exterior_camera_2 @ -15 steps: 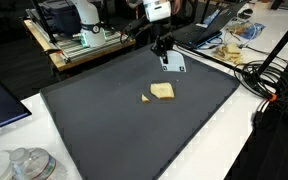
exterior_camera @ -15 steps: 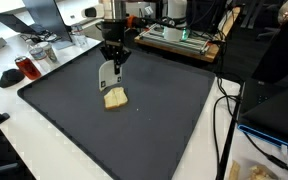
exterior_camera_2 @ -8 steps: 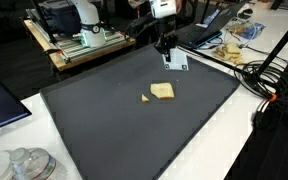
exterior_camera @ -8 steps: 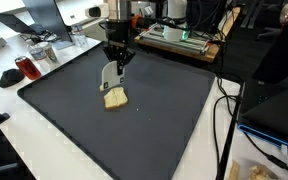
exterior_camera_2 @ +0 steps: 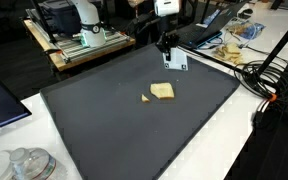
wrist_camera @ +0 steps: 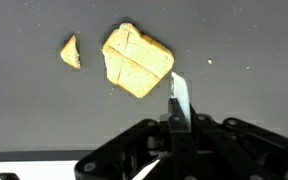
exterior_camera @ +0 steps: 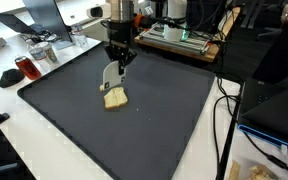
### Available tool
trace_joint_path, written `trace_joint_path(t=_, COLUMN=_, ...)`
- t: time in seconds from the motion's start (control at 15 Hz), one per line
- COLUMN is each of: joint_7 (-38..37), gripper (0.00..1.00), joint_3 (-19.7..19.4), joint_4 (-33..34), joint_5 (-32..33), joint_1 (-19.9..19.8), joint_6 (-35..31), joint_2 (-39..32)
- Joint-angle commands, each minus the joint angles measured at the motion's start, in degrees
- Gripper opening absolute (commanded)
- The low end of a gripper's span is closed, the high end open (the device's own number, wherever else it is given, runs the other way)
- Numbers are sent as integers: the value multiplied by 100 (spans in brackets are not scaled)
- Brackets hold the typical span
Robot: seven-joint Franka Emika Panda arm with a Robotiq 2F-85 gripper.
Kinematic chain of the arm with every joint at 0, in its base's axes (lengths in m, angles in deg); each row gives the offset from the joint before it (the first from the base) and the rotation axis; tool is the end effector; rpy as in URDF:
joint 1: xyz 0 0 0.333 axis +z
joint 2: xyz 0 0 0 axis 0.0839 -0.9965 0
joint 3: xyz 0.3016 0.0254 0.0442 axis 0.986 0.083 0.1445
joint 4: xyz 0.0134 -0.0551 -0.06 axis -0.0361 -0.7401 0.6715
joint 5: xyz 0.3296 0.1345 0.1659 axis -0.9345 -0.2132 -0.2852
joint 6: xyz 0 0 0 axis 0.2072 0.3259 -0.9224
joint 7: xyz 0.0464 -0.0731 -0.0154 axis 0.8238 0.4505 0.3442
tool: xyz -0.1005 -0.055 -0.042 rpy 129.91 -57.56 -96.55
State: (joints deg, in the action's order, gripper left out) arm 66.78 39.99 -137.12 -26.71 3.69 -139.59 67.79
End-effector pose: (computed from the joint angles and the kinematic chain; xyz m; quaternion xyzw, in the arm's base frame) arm 0.5792 0.0601 0.2767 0.9908 0.0046 0.1353 0.0039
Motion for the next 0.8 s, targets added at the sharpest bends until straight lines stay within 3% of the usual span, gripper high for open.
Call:
trace_joint_path(t=0.0, joint_7=-1117, gripper=1, joint_3=-105, joint_4=415, joint_5=755, joint_1=275, joint_6=840, joint_2=27)
trace_joint_path(t=0.4, joint_7=-2279, gripper=1, joint_3=51, joint_4=1279, joint_5=1542, joint_1=594, joint_6=1958, joint_2=-289)
trace_joint_path(t=0.73, joint_7=-3739, gripper=1, joint_3=17, joint_4=2067, joint_5=2419, joint_1=992, joint_6=2775, joint_2=-813)
